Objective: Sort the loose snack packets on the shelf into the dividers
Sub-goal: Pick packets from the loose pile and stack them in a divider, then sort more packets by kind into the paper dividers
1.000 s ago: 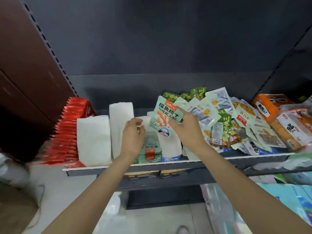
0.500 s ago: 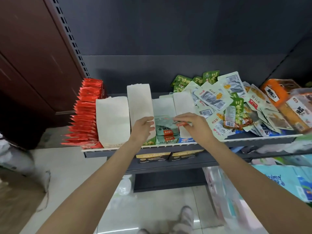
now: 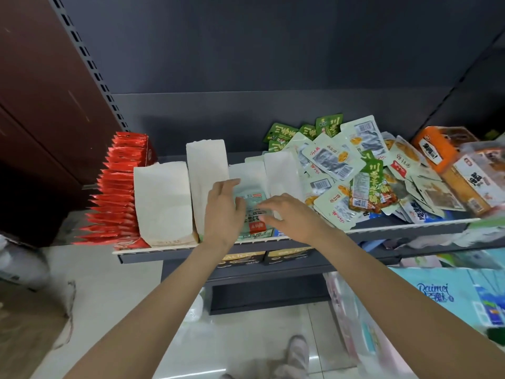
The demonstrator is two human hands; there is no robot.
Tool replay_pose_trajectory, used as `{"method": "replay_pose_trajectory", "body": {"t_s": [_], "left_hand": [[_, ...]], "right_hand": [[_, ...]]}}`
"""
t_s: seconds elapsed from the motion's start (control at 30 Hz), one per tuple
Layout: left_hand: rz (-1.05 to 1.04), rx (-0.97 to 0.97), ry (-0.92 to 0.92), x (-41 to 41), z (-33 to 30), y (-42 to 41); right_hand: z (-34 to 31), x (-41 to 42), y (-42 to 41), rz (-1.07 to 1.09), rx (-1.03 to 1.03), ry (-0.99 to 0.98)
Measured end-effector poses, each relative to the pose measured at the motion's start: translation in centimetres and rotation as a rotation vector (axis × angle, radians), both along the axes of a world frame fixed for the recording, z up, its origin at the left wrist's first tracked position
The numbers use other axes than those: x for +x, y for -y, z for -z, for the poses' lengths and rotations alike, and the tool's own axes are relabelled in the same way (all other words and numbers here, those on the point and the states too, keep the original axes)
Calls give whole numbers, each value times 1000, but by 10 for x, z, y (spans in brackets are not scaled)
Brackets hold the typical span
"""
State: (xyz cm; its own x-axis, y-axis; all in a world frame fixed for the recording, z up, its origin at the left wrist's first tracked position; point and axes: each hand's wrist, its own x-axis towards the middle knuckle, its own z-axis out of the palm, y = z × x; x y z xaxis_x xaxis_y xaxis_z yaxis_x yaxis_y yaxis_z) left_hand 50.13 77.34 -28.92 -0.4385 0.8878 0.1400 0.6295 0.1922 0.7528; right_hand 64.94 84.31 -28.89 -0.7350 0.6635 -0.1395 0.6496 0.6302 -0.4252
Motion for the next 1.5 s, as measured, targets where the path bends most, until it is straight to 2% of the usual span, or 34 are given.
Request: {"method": "replay_pose_trajectory", "body": {"t_s": [0.1,0.17,0.27,0.37,0.47,0.57,0.6,0.77,0.83,0.97,1.03,1.07,1.17,1.27,1.4,1.43,1.5], "left_hand": [[157,44,-44,25,-4,-15],[259,42,-56,49,-8,-30],[403,-21,-45,91,-9,-59],[466,-244,-113,130,7,-97],[457,-474,-237,156,30,-130],[364,-596,-366,172,48,-150],[310,-603,-364,176,50,-154],[147,-558,-120,169,40,-173],[133,-535,-135,160,33,-177],[155,-435,-290,153,13,-171],[142,-370,-180,149,-1,-167],[112,-345,-37,146,-10,-164],[-19,-239,555,132,-35,-146],[-14,-135,927,111,-60,-117],[74,-51,1107,76,-81,-80],[50,-33,1071,65,-83,-72],[-25,25,794,42,-79,-57]], "right_hand": [[-2,28,-16,191,15,-258],[1,52,-32,305,38,-304],[17,92,-60,441,56,-195],[38,129,-86,487,26,-49],[49,155,-105,475,-27,64],[51,171,-115,419,-34,135],[51,174,-117,398,-26,154],[50,182,-122,347,-23,160],[47,184,-125,336,-27,170],[36,182,-124,287,-69,127],[28,176,-117,200,-113,33],[22,172,-112,159,-126,-30],[7,156,-96,112,-51,-180],[-9,138,-78,153,79,-325],[-35,100,-51,238,312,-514],[-42,87,-45,271,306,-544],[-55,60,-32,316,200,-565]]}}
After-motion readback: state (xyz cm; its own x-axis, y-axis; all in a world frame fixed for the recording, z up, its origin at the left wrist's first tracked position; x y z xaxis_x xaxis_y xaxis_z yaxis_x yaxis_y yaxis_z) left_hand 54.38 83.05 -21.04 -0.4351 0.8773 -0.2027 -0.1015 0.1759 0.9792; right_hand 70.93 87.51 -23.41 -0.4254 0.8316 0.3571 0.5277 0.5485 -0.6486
